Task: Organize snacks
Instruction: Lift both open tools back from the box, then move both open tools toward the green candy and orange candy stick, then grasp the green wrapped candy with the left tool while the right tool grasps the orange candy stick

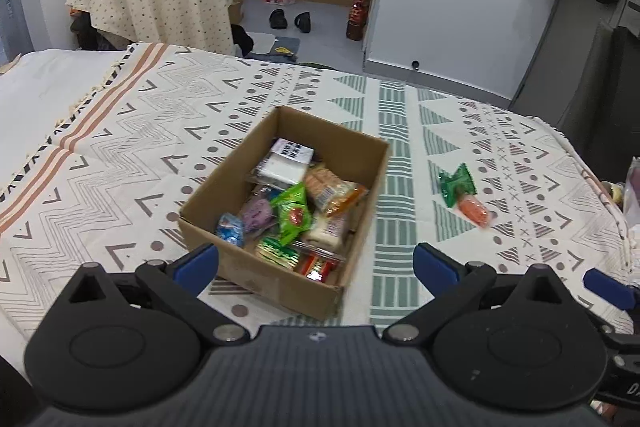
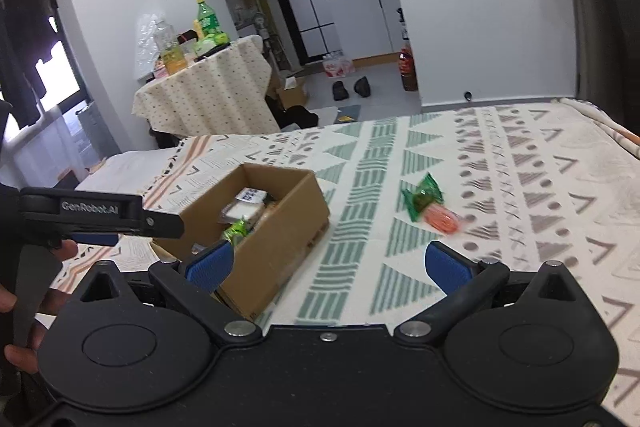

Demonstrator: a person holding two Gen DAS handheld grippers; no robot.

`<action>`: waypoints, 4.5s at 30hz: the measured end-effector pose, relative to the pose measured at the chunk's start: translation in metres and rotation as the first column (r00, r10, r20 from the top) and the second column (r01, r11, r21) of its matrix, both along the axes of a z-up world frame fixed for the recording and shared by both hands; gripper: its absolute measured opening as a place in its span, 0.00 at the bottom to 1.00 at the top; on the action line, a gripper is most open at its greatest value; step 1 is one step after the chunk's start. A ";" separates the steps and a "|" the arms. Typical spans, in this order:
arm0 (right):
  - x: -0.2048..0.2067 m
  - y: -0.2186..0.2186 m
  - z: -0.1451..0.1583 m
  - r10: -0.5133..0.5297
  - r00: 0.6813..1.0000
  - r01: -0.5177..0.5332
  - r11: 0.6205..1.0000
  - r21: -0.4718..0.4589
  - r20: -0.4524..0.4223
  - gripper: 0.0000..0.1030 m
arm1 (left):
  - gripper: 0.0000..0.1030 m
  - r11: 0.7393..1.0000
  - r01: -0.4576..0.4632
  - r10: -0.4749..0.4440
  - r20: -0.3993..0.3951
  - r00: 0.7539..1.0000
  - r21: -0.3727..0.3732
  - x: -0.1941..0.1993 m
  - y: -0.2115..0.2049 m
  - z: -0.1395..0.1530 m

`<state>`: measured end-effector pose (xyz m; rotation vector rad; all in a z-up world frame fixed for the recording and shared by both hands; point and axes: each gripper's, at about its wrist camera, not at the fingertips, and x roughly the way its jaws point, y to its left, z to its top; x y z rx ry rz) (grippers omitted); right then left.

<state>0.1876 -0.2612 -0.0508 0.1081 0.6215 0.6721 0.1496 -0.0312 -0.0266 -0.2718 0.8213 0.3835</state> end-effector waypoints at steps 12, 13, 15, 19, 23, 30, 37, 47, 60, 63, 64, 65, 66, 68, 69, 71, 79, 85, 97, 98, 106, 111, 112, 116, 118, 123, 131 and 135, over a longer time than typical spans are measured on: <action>-0.010 -0.039 -0.014 -0.095 0.995 0.095 0.995 -0.011 -0.023 1.00 | 1.00 0.995 0.087 -0.088 -0.015 0.996 -0.054 0.000 -0.043 -0.005; -0.011 -0.040 -0.016 -0.099 0.995 0.099 0.995 -0.010 -0.029 1.00 | 1.00 0.994 0.097 -0.098 -0.013 0.995 -0.052 0.001 -0.047 -0.005; -0.011 -0.044 -0.021 -0.105 0.994 0.105 0.994 -0.015 -0.039 1.00 | 1.00 0.993 0.111 -0.111 -0.007 0.994 -0.051 0.002 -0.052 -0.005; -0.012 -0.048 -0.025 -0.111 0.993 0.110 0.994 -0.020 -0.048 1.00 | 1.00 0.991 0.127 -0.128 -0.013 0.992 -0.047 0.006 -0.060 -0.008; -0.009 -0.050 -0.026 -0.119 0.992 0.118 0.993 -0.009 -0.050 1.00 | 1.00 0.990 0.138 -0.139 -0.030 0.990 -0.040 0.009 -0.064 -0.011; -0.005 -0.044 -0.026 -0.112 0.993 0.110 0.993 -0.040 -0.037 1.00 | 1.00 0.985 0.165 -0.167 -0.032 0.985 -0.054 0.016 -0.067 -0.017; -0.001 -0.034 -0.031 -0.107 0.994 0.103 0.991 -0.087 -0.039 1.00 | 0.99 0.980 0.197 -0.196 0.022 0.980 -0.034 0.024 -0.070 -0.018; 0.011 -0.022 -0.042 -0.140 0.989 0.131 0.980 -0.153 -0.046 1.00 | 0.97 0.971 0.231 -0.229 0.040 0.973 -0.061 0.040 -0.060 -0.028; 0.039 -0.007 -0.049 -0.192 0.981 0.184 0.958 -0.221 -0.014 1.00 | 0.97 0.953 0.297 -0.295 0.034 0.955 -0.068 0.077 -0.056 -0.040; 0.048 -0.003 -0.052 -0.201 0.979 0.193 0.952 -0.238 -0.011 0.99 | 0.97 0.948 0.310 -0.308 0.033 0.951 -0.073 0.088 -0.055 -0.041; 0.051 -0.002 -0.054 -0.203 0.979 0.194 0.951 -0.241 -0.014 0.99 | 0.97 0.946 0.316 -0.314 0.033 0.949 -0.073 0.092 -0.055 -0.042; 0.054 0.000 -0.055 -0.203 0.979 0.193 0.950 -0.246 -0.016 0.99 | 0.97 0.944 0.322 -0.320 0.032 0.947 -0.071 0.096 -0.054 -0.042; 0.056 0.001 -0.056 -0.203 0.979 0.193 0.949 -0.250 -0.016 0.99 | 0.97 0.943 0.327 -0.325 0.030 0.945 -0.069 0.099 -0.054 -0.042; 0.062 0.004 -0.058 -0.203 0.979 0.193 0.946 -0.260 -0.014 0.99 | 0.97 0.940 0.334 -0.333 0.026 0.943 -0.070 0.108 -0.052 -0.044; 0.065 0.006 -0.059 -0.204 0.979 0.194 0.945 -0.264 -0.011 0.99 | 0.97 0.939 0.336 -0.335 0.023 0.942 -0.071 0.111 -0.051 -0.045; 0.072 0.010 -0.061 -0.204 0.979 0.195 0.943 -0.270 -0.004 0.99 | 0.97 0.938 0.340 -0.340 0.013 0.940 -0.071 0.120 -0.050 -0.048; 0.104 0.024 -0.070 -0.183 0.983 0.175 0.949 -0.264 -0.005 0.92 | 0.90 0.924 0.374 -0.376 -0.013 0.927 -0.079 0.156 -0.042 -0.055; 0.127 0.032 -0.085 -0.183 0.983 0.171 0.948 -0.270 -0.023 0.80 | 0.78 0.912 0.397 -0.402 -0.026 0.915 -0.106 0.181 -0.040 -0.069; 0.159 0.037 -0.105 -0.171 0.984 0.152 0.946 -0.287 -0.043 0.75 | 0.52 0.896 0.414 -0.428 -0.060 0.902 -0.158 0.229 -0.036 -0.103; 0.163 0.036 -0.107 -0.171 0.985 0.152 0.946 -0.286 -0.040 0.74 | 0.51 0.896 0.413 -0.427 -0.062 0.902 -0.163 0.233 -0.036 -0.106; 0.181 0.042 -0.125 -0.144 0.988 0.123 0.956 -0.267 -0.060 0.60 | 0.48 0.898 0.403 -0.422 -0.083 0.903 -0.179 0.261 -0.044 -0.125; 0.183 0.040 -0.127 -0.132 0.991 0.121 0.965 -0.233 -0.031 0.43 | 0.48 0.901 0.394 -0.414 -0.096 0.905 -0.180 0.273 -0.049 -0.134; 0.183 0.038 -0.128 -0.135 0.990 0.125 0.967 -0.221 -0.034 0.41 | 0.48 0.903 0.391 -0.412 -0.098 0.906 -0.180 0.276 -0.051 -0.136; 0.181 0.023 -0.129 -0.175 0.984 0.163 0.968 -0.189 -0.045 0.30 | 0.48 0.906 0.380 -0.404 -0.114 0.908 -0.189 0.282 -0.058 -0.143; 0.181 0.017 -0.130 -0.195 0.979 0.182 0.966 -0.182 -0.053 0.29 | 0.49 0.908 0.378 -0.402 -0.115 0.909 -0.183 0.284 -0.063 -0.144; 0.178 0.007 -0.131 -0.212 0.975 0.198 0.963 -0.184 -0.058 0.28 | 0.50 0.915 0.372 -0.388 -0.095 0.917 -0.154 0.290 -0.072 -0.148; 0.179 -0.005 -0.134 -0.228 0.970 0.214 0.965 -0.150 -0.084 0.30 | 0.51 0.942 0.325 -0.333 -0.119 0.936 -0.080 0.301 -0.081 -0.159; 0.178 -0.003 -0.136 -0.206 0.976 0.195 0.971 -0.141 -0.066 0.35 | 0.51 0.945 0.326 -0.328 -0.093 0.940 -0.033 0.301 -0.087 -0.163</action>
